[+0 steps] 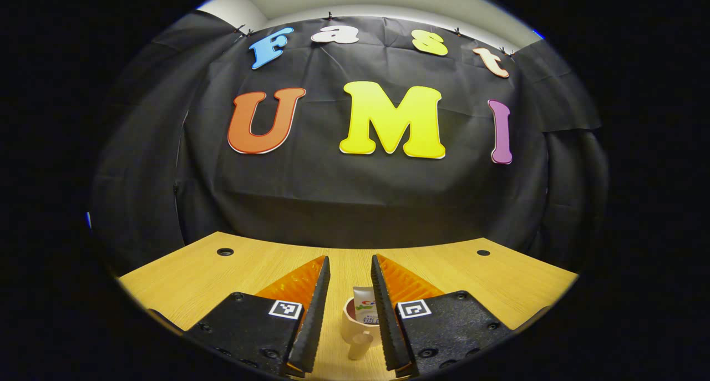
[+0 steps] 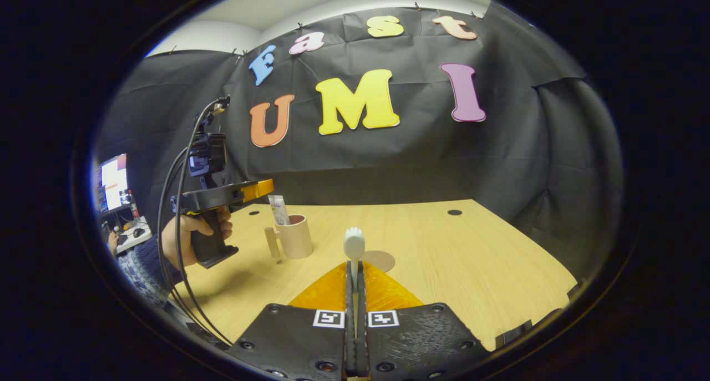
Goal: Put the toothbrush and toothpaste on the desktop into the cup, then pick up the cup and place it on the coaster on the desktop.
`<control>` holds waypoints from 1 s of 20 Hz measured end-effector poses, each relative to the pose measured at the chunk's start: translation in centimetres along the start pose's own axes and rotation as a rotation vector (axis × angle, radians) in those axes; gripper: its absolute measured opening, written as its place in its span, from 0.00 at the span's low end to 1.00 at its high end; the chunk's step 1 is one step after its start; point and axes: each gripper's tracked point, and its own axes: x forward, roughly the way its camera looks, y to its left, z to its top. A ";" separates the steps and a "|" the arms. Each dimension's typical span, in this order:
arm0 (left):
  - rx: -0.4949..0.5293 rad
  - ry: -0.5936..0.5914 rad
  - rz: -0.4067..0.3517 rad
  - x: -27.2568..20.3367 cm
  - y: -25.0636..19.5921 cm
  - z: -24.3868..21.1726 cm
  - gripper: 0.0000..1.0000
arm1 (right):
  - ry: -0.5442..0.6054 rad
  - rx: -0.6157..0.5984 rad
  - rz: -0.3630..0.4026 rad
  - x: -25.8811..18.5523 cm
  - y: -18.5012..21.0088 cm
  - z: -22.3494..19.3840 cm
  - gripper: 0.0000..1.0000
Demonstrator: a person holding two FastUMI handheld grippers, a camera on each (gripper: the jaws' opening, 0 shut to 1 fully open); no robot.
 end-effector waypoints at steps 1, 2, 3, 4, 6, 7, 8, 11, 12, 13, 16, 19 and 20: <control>-0.008 0.007 -0.002 -0.3 0.1 -0.2 0.51 | -0.002 -0.006 -0.001 0.0 0.0 0.2 0.02; -0.014 0.026 0.010 -0.7 0.4 -0.7 0.60 | -0.002 -0.012 0.004 0.0 0.1 0.2 0.02; -0.007 0.040 0.030 -1.0 0.9 -1.2 0.70 | 0.002 -0.018 0.011 0.0 0.2 0.4 0.01; 0.004 0.050 0.051 -1.4 1.5 -1.5 0.81 | 0.008 -0.015 0.019 0.2 0.3 0.7 0.01; 0.027 0.066 0.049 -2.2 1.6 -2.5 0.93 | 0.007 -0.021 0.019 2.2 0.7 2.3 0.00; 0.033 0.065 0.051 -2.7 1.7 -2.8 0.95 | 0.005 -0.025 0.023 3.1 1.0 3.1 0.01; 0.035 0.064 0.047 -3.2 1.7 -3.1 0.98 | 0.003 -0.025 0.032 3.7 1.4 3.6 0.01; 0.013 0.063 0.041 -4.8 1.8 -4.2 0.97 | 0.002 -0.026 0.061 5.4 2.8 5.8 0.01; 0.006 0.073 0.036 -5.3 1.6 -4.6 0.97 | -0.010 -0.032 0.066 6.1 3.3 6.9 0.01; 0.009 0.082 0.026 -5.9 1.6 -5.1 0.98 | -0.020 -0.038 0.069 7.0 3.8 7.9 0.01; 0.048 0.108 0.003 -7.3 1.8 -6.1 0.97 | -0.026 -0.035 0.130 9.8 6.6 10.4 0.01; 0.066 0.119 0.001 -8.9 2.8 -6.8 0.98 | -0.042 -0.052 0.160 12.8 8.9 13.2 0.01; 0.061 0.118 0.002 -9.2 3.1 -7.1 0.98 | -0.054 -0.061 0.160 14.0 9.4 14.1 0.01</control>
